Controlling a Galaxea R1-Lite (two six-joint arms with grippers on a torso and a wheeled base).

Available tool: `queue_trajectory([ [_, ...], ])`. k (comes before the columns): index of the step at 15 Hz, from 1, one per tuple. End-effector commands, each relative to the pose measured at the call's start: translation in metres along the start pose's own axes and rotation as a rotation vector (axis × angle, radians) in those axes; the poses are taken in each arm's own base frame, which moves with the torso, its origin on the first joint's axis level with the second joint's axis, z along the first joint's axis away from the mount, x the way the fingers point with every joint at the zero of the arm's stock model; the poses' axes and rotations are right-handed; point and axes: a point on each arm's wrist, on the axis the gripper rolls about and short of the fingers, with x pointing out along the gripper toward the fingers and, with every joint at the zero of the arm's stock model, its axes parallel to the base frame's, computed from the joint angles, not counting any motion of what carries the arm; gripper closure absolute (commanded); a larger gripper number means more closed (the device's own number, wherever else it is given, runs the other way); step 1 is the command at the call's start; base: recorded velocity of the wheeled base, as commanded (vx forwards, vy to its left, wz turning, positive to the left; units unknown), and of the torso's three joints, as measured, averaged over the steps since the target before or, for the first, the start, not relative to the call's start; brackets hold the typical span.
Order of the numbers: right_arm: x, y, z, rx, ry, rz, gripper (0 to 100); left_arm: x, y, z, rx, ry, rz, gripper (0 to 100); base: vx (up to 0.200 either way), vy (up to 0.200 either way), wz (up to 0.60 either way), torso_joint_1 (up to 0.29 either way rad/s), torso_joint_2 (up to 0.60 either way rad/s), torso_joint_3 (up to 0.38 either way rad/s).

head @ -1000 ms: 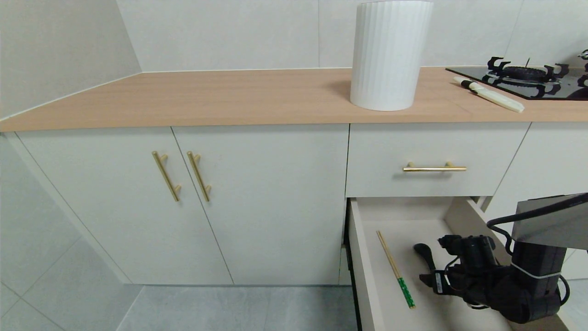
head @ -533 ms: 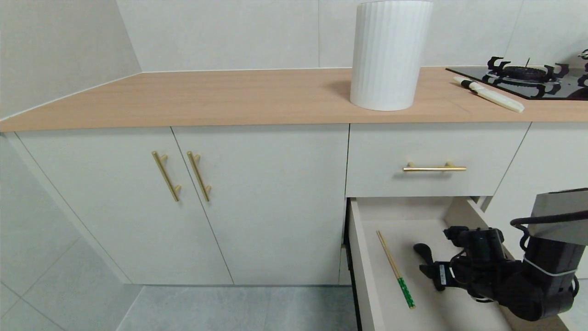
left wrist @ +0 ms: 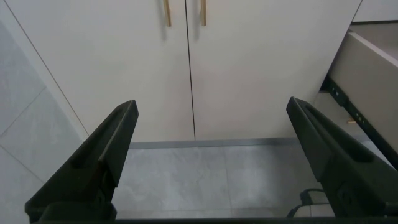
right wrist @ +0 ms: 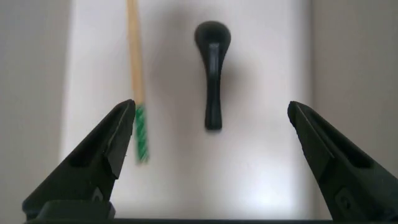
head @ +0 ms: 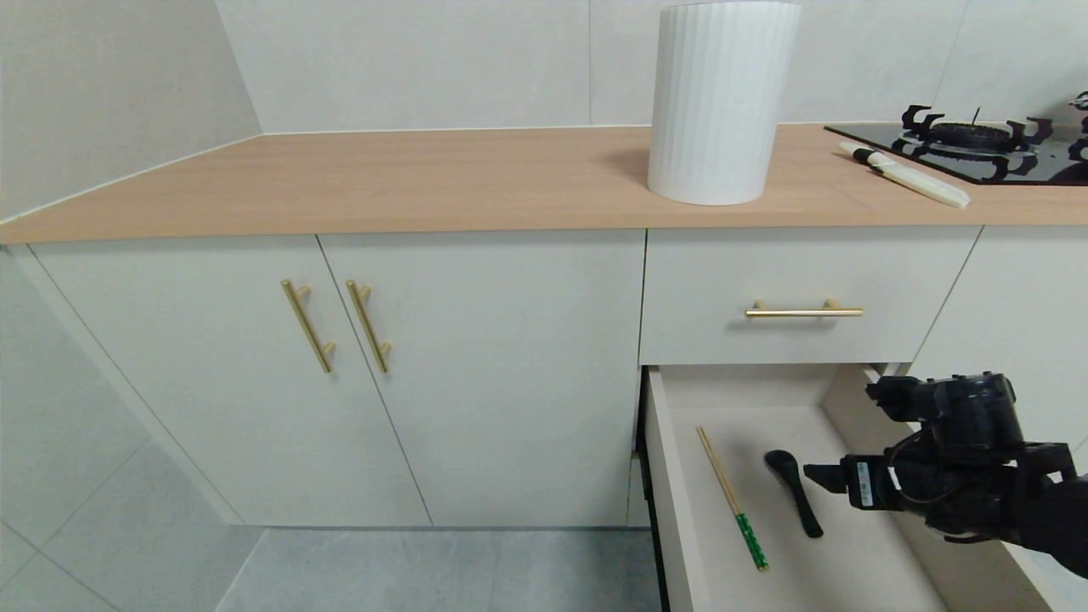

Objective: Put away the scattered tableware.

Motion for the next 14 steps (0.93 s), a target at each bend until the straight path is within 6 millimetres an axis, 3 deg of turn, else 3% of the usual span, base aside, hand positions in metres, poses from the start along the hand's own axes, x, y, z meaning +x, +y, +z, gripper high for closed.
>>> queue_trajectory([
  [1,-0.056,0.014,0.023,-0.031,-0.093,0.08,0,0.0,0.0,0.0,-0.001,0.0,0.0,0,0.0,0.0,0.0,0.0,0.0,0.0],
  [7,-0.092,0.025,0.019,-0.084,-0.082,0.141,0,0.0,0.0,0.0,-0.003,0.0,0.0,0,0.0,0.0,0.0,0.0,0.0,0.0],
  [14,-0.121,0.03,0.008,-0.204,-0.019,0.183,0,0.0,0.0,0.0,-0.003,0.0,-0.001,0,-0.2,0.0,0.0,0.004,0.0,0.001],
])
